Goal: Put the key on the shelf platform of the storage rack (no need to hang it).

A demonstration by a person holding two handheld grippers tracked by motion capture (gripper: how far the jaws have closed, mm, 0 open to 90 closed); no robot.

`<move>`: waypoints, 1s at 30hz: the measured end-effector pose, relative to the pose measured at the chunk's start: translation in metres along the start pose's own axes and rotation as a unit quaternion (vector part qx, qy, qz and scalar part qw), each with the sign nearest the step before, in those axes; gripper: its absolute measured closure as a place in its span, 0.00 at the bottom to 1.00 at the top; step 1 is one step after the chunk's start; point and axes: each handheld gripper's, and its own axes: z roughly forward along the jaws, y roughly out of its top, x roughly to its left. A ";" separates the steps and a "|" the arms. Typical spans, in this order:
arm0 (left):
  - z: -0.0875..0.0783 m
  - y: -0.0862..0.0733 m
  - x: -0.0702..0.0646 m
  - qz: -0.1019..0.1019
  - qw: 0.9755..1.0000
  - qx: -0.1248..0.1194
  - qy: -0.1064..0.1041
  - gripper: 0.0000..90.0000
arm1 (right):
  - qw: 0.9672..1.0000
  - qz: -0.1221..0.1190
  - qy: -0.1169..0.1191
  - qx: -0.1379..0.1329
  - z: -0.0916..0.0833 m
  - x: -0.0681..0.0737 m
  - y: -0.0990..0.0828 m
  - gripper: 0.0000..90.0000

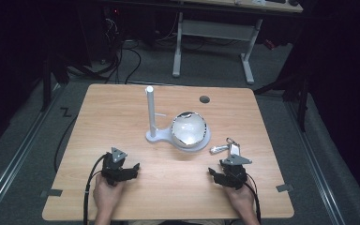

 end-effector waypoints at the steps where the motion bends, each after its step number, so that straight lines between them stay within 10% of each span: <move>1: 0.000 0.000 0.000 0.001 1.000 0.000 0.000 0.21 | 1.000 0.000 0.000 0.001 0.000 0.000 0.000 0.44; 30: 0.000 -0.001 0.000 0.000 1.000 0.001 0.000 0.21 | 1.000 0.003 -0.003 0.000 0.000 0.001 0.000 0.44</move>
